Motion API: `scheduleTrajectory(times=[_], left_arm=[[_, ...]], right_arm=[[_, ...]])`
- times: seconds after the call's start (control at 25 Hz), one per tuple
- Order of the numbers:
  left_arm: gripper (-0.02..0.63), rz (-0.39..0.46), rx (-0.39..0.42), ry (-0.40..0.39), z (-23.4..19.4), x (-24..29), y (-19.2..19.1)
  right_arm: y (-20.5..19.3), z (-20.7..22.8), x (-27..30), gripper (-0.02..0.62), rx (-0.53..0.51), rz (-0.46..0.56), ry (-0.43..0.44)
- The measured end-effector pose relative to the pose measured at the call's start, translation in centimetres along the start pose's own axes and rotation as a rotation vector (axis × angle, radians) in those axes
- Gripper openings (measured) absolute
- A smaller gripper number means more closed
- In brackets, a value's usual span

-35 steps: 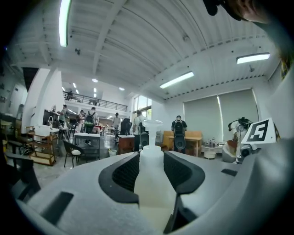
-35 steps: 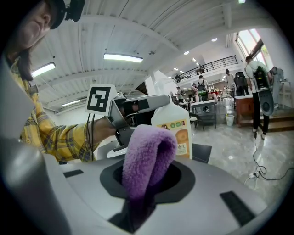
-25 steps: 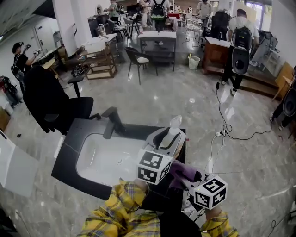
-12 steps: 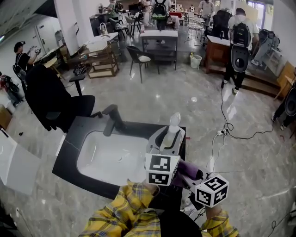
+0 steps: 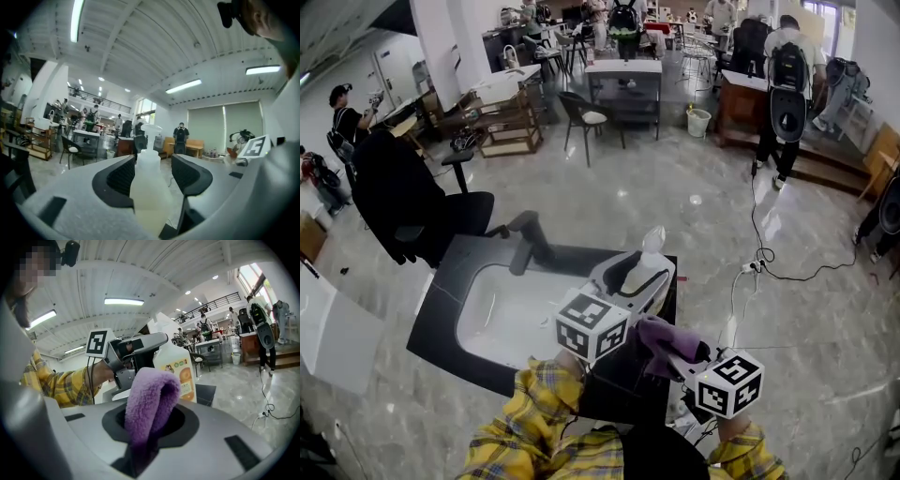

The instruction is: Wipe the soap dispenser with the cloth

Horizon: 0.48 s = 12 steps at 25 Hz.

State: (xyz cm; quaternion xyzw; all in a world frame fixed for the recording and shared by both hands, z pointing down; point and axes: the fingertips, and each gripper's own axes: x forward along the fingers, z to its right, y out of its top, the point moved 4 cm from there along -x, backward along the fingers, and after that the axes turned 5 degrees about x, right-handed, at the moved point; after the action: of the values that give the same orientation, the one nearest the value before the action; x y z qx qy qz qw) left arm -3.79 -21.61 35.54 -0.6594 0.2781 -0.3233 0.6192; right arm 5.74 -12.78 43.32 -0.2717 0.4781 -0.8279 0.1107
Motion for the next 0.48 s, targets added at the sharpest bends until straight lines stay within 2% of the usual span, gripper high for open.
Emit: scheduleTrajectory(times=[0.2, 0.4, 0.48], left_arm=[[0.227, -0.053, 0.139, -0.246, -0.6, -0.6, 0.5], [0.229, -0.073, 0.16, -0.377, -1.9, 0.5, 1.6], [0.229, -0.103, 0.207, -0.443, -1.7, 1.2, 1.6]], right_arm=[[0.3, -0.1, 0.0, 0.075, -0.002, 0.0, 0.007], [0.9, 0.2, -0.1, 0.074, 0.001, 0.01, -0.008], [1.0, 0.3, -0.2, 0.075, 0.003, 0.012, -0.017]])
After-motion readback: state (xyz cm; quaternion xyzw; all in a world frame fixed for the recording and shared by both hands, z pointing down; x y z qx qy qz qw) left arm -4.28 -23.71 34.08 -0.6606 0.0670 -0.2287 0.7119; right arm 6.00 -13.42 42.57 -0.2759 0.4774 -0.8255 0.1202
